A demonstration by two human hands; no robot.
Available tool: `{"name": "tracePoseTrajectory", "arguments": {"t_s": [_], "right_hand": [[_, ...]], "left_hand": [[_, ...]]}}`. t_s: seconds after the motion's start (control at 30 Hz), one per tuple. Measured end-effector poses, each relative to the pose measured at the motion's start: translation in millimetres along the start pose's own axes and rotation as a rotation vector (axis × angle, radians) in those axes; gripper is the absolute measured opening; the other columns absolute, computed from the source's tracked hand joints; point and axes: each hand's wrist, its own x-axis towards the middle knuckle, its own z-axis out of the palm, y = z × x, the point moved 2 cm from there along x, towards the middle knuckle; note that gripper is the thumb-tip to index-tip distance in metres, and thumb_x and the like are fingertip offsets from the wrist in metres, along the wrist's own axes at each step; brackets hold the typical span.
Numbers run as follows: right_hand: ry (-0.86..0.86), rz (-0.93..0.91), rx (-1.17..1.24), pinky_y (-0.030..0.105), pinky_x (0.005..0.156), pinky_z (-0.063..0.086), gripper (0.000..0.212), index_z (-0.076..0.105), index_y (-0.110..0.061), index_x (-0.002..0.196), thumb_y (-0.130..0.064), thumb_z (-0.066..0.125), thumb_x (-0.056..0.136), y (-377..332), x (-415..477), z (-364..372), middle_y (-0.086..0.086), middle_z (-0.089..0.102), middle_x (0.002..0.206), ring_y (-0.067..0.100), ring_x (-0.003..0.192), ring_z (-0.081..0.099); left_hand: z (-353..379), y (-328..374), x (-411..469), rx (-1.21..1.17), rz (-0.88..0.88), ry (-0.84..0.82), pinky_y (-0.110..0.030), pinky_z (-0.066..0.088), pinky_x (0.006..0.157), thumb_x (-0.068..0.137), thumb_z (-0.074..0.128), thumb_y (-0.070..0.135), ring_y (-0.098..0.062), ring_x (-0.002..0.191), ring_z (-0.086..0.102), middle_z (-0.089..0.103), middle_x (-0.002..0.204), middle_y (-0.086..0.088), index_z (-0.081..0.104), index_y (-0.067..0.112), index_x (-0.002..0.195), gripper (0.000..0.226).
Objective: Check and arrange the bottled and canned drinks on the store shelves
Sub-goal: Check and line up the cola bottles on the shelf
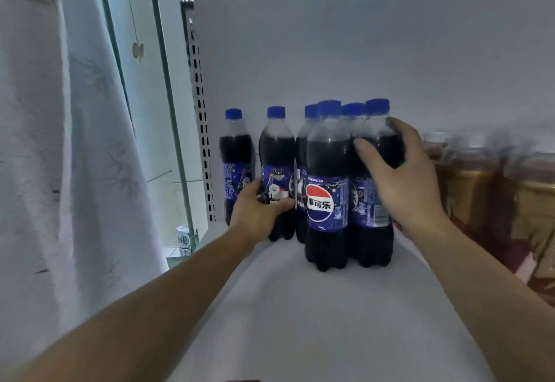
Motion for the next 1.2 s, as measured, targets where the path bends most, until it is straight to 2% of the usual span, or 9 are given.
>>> {"name": "tracePoseTrajectory", "arguments": {"t_s": [0.23,0.43,0.63,0.73,0.87,1.0,1.07,1.13,1.2], "right_hand": [[0.021,-0.003,0.006,0.036,0.107,0.049,0.061,0.042,-0.032,0.148,-0.04,0.069,0.094,4,2,0,-0.011,0.054,0.14,0.008,0.123,0.053],[0.006,-0.027,0.007,0.029,0.102,0.05,0.061,0.043,-0.03,0.148,-0.037,0.069,0.093,5,2,0,-0.011,0.056,0.138,0.007,0.122,0.055],[-0.004,-0.007,0.004,0.023,0.093,0.046,0.059,0.043,-0.037,0.146,-0.039,0.068,0.093,3,1,0,-0.02,0.052,0.126,0.002,0.112,0.052],[-0.003,-0.006,0.01,0.011,0.084,0.039,0.059,0.042,-0.036,0.146,-0.038,0.068,0.093,4,1,0,-0.021,0.049,0.123,0.0,0.11,0.05],[-0.003,0.001,0.016,0.025,0.097,0.043,0.061,0.042,-0.035,0.147,-0.037,0.07,0.093,2,1,-1,-0.016,0.051,0.13,0.006,0.119,0.051],[0.005,-0.009,0.014,0.035,0.106,0.046,0.062,0.042,-0.036,0.148,-0.039,0.07,0.093,2,-1,0,-0.011,0.053,0.14,0.01,0.124,0.052],[0.006,-0.007,0.014,0.04,0.108,0.046,0.063,0.042,-0.037,0.148,-0.041,0.07,0.092,2,0,-1,-0.011,0.053,0.139,0.012,0.126,0.053],[-0.009,-0.004,0.015,0.044,0.109,0.046,0.064,0.041,-0.038,0.148,-0.041,0.07,0.091,2,-1,-1,-0.015,0.052,0.135,0.012,0.126,0.052],[-0.019,-0.01,0.003,0.046,0.11,0.045,0.066,0.039,-0.038,0.15,-0.042,0.069,0.091,1,-2,-2,-0.014,0.051,0.138,0.011,0.127,0.05]], "left_hand": [[12,-7,14,0.098,0.017,0.061,-0.036,0.051,0.096,0.083,0.08,0.019,-0.016,0.105,0.065,0.07,0.112,0.006,0.059,0.021,0.129,0.051],[16,-5,19,0.197,0.033,0.073,-0.047,0.05,0.102,0.083,0.079,0.026,-0.02,0.107,0.065,0.069,0.116,0.004,0.057,0.028,0.126,0.048],[15,-6,11,0.154,0.032,-0.038,-0.05,0.048,0.104,0.083,0.071,-0.001,-0.018,0.107,0.064,0.068,0.112,0.005,0.048,0.039,0.113,0.055],[-2,0,2,0.101,0.116,-0.017,-0.027,0.051,0.094,0.088,0.064,-0.007,0.005,0.092,0.062,0.066,0.1,0.017,0.049,0.043,0.108,0.055],[-34,9,-8,0.143,0.358,0.27,-0.004,0.045,0.074,0.092,0.067,0.005,0.011,0.091,0.056,0.057,0.112,0.006,0.051,0.024,0.128,0.044],[-49,-8,10,0.077,0.085,0.385,-0.033,0.044,0.103,0.084,0.079,0.019,-0.013,0.117,0.047,0.045,0.133,0.006,0.039,0.021,0.142,0.07],[-44,-17,15,-0.109,-0.104,0.29,-0.043,0.056,0.09,0.081,0.08,0.013,-0.021,0.11,0.055,0.051,0.131,0.0,0.04,0.022,0.139,0.071],[-40,-21,14,-0.227,-0.187,0.229,-0.031,0.059,0.064,0.082,0.077,0.005,-0.02,0.096,0.058,0.056,0.12,-0.001,0.043,0.023,0.131,0.063],[-43,-26,17,-0.048,-0.185,0.195,-0.028,0.053,0.073,0.084,0.078,0.015,-0.019,0.095,0.058,0.057,0.113,0.001,0.044,0.017,0.133,0.06]]}}
